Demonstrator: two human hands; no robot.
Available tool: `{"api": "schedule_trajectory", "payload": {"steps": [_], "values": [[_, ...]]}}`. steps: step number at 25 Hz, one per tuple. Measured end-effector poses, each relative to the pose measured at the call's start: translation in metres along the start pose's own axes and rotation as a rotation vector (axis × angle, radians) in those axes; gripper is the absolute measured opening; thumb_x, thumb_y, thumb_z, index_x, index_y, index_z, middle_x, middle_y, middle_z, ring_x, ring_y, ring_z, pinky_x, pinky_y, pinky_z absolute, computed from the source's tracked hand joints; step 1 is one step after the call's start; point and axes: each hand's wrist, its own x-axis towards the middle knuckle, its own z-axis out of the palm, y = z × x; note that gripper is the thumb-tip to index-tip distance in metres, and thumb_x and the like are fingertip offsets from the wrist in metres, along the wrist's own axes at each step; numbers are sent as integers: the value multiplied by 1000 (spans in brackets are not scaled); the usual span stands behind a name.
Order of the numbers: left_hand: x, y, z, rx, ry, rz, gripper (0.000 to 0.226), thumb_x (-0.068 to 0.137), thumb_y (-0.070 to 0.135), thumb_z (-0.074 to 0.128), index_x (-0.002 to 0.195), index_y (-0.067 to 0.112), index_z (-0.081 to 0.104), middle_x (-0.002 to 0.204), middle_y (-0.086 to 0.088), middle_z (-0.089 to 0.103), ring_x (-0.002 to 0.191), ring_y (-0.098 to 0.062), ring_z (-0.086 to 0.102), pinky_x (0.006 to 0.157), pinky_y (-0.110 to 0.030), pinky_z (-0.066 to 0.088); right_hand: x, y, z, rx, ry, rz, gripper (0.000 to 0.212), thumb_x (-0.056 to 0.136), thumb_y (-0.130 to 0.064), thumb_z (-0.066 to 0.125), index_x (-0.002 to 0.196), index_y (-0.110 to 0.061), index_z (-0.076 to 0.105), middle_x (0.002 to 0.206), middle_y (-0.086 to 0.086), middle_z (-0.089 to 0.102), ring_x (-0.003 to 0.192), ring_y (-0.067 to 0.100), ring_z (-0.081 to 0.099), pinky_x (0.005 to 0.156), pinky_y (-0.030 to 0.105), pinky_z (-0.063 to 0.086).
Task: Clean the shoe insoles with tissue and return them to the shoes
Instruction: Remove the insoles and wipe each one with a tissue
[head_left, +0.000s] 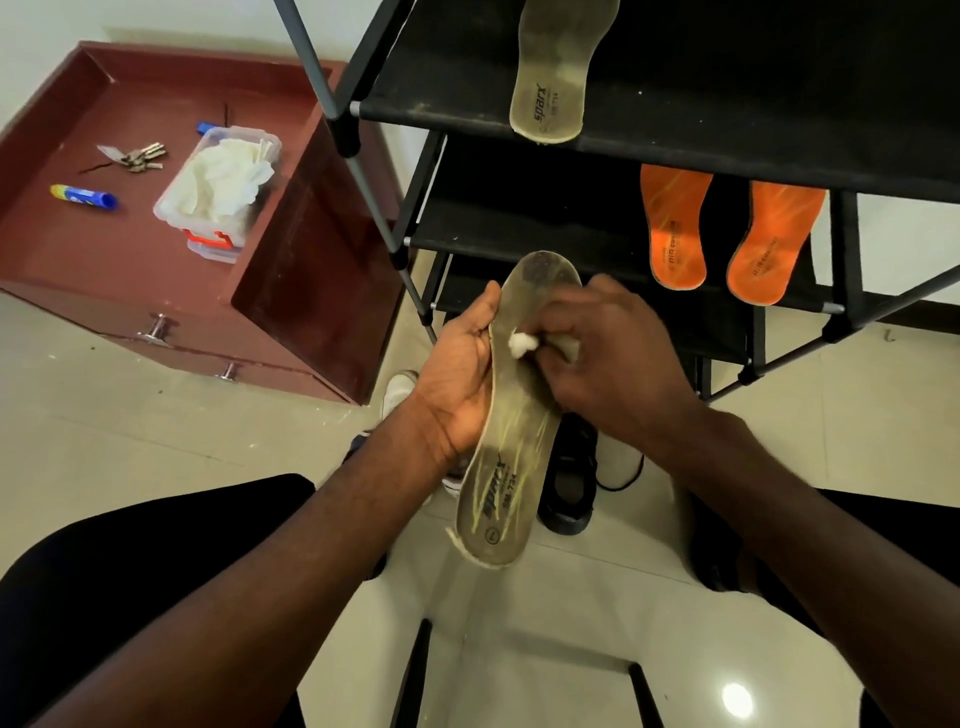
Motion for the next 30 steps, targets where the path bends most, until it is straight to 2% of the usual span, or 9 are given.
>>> {"api": "schedule_trajectory", "payload": {"steps": [2,6,9,13,17,19,23,28,30], "values": [[0,2,-4,23,1,-6,65,108,55,42,147,5,55,152,-19,54,142,-32,52,121,-46,39,-8,-12,5,58,-96,-138,19,85,-18,73,101,-25,79,95,-14,69,88,8,46,73,29,40],[-2,3,0,-2,4,-13,59,108,54,39,128,8,69,122,-14,73,115,-26,70,102,-40,57,-2,-4,2,-5,13,-55,18,85,-21,71,101,-26,79,95,-13,71,88,11,48,75,40,47],[-2,3,0,9,-2,-9,65,108,55,42,149,6,54,150,-17,56,138,-29,55,120,-45,40,-6,-10,5,5,-62,-158,18,84,-20,73,101,-25,79,93,-14,70,87,10,48,73,32,36],[-4,0,5,-20,-1,-16,60,109,54,38,133,7,66,125,-15,71,117,-27,69,104,-41,54,-2,-6,4,-51,34,-35,17,84,-18,73,99,-23,80,95,-13,70,89,16,53,73,39,45],[-6,0,7,-15,-32,-3,61,110,52,36,142,6,61,139,-15,64,132,-29,59,118,-43,41,-9,-12,4,26,-84,-147,18,85,-21,74,102,-25,78,95,-16,66,90,10,49,69,31,44],[-5,-2,11,-13,-70,-31,59,108,53,38,132,7,67,122,-15,70,114,-29,65,104,-43,51,-2,5,0,-127,91,-19,19,85,-19,76,103,-22,78,97,-7,67,91,17,50,72,33,42],[-8,-5,21,27,-121,-49,57,108,53,39,130,8,66,114,-16,70,104,-33,60,94,-51,46,12,24,-9,-217,333,230,19,89,-17,73,107,-18,79,98,-2,69,96,23,56,76,37,46],[-11,0,18,-2,-66,-17,52,108,49,42,126,9,68,111,-12,71,101,-26,69,93,-41,55,2,1,-2,26,53,3,22,84,-17,79,105,-20,80,101,-7,74,95,19,58,76,34,49],[-11,-2,18,0,-68,-25,53,108,50,41,128,8,67,112,-13,70,101,-27,67,93,-43,54,1,6,-5,-78,56,-13,19,84,-20,79,103,-23,80,99,-8,74,90,18,55,74,37,48]]}}
